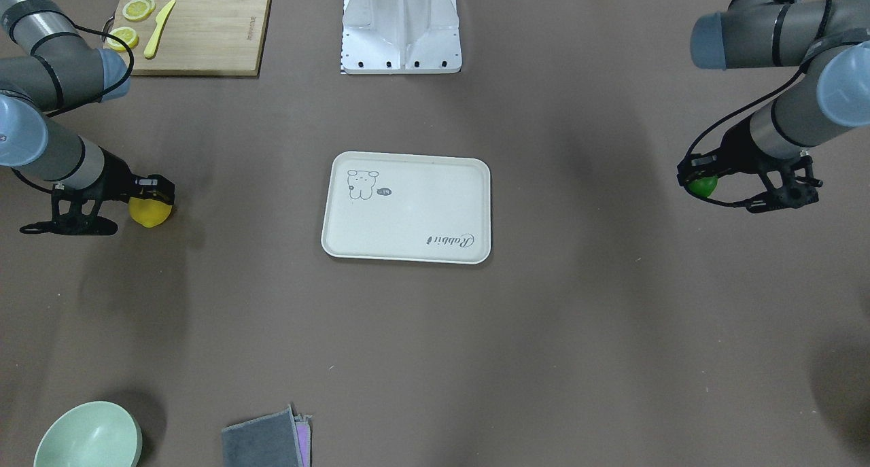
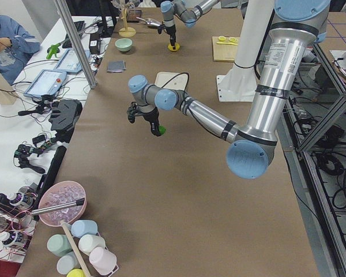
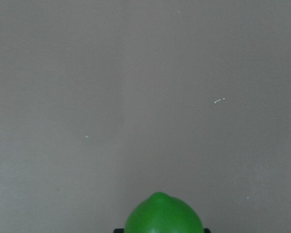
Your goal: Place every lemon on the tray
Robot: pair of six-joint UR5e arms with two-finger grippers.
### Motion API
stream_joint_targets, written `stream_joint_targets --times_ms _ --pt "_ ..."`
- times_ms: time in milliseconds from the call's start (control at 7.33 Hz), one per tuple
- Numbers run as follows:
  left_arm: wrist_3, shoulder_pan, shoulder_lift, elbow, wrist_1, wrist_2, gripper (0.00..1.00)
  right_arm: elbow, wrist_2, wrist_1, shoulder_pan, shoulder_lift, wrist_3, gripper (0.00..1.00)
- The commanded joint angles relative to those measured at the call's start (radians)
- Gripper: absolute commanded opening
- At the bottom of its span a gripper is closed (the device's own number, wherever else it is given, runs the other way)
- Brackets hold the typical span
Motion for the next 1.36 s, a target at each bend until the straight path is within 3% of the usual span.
stream_joint_targets --times_ms 0,273,545,1227 --pt "0.098 -0.032 -0.119 -0.006 0.204 0.007 0.0 0.04 0.008 0.0 0.017 0.005 0.01 0.0" --pt "0.092 -0.048 -0.21 0.02 0.257 0.001 0.0 0.054 0.043 -0.011 0.063 0.076 0.045 0.0" --pt "0.078 -0.049 -0.257 0.014 0.307 -0.008 0.0 0.049 0.027 0.001 0.004 0.219 0.19 0.0" --pt "-0.112 0.039 -0.264 0.051 0.172 -0.007 0.0 0.005 -0.223 0.003 -0.274 0.453 0.3 0.0"
